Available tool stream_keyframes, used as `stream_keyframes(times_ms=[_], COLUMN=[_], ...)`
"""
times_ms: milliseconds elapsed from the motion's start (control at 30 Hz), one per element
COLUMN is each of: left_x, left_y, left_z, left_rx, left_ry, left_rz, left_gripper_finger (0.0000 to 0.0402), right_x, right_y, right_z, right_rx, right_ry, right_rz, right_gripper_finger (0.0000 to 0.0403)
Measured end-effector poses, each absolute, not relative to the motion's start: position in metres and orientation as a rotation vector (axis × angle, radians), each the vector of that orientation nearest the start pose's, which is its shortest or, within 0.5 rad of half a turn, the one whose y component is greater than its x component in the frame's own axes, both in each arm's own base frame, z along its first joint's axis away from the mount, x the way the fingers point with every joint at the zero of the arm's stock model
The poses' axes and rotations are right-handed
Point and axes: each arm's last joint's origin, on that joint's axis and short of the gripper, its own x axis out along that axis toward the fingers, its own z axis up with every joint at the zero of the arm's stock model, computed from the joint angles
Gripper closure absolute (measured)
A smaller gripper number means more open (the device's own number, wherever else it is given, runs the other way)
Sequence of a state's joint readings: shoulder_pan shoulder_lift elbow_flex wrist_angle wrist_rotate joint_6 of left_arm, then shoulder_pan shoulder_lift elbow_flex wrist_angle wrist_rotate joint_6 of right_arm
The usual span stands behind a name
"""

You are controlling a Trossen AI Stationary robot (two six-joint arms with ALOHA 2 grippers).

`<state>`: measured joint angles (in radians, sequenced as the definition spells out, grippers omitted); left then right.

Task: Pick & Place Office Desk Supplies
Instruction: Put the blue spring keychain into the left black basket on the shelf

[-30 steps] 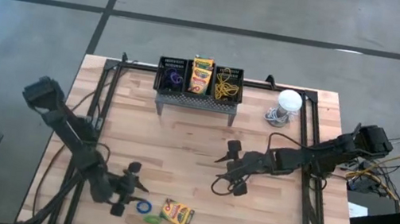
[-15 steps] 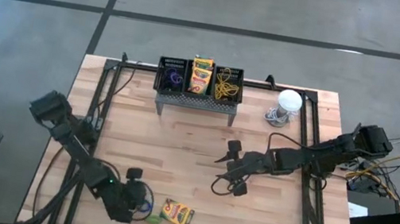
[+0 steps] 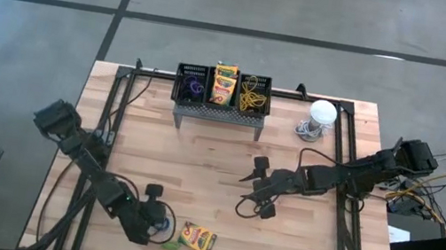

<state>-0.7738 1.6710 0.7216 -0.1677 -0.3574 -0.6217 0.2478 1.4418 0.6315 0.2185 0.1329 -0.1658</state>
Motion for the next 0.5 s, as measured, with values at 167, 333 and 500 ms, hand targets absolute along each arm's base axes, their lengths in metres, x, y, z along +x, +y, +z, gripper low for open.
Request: stream_keyframes(times_ms=[167, 333, 500], left_x=[0.217, 0.242, 0.267], left_y=[-0.188, -0.18, -0.15], left_z=[0.131, 0.167, 0.219], left_rx=[0.219, 0.418, 0.547], left_ry=[0.84, 0.576, 0.446], left_rz=[0.035, 0.348, 0.658], left_gripper_finger=[0.0379, 0.0379, 0.0379], right_x=[0.271, 0.271, 0.271], right_y=[0.065, 0.065, 0.065], right_z=[0.175, 0.176, 0.176], right_rx=[-0.276, -0.275, -0.275], right_ry=[0.571, 0.569, 0.569], right_rz=[0.161, 0.16, 0.16], right_gripper_finger=[0.0179, 0.0179, 0.0179])
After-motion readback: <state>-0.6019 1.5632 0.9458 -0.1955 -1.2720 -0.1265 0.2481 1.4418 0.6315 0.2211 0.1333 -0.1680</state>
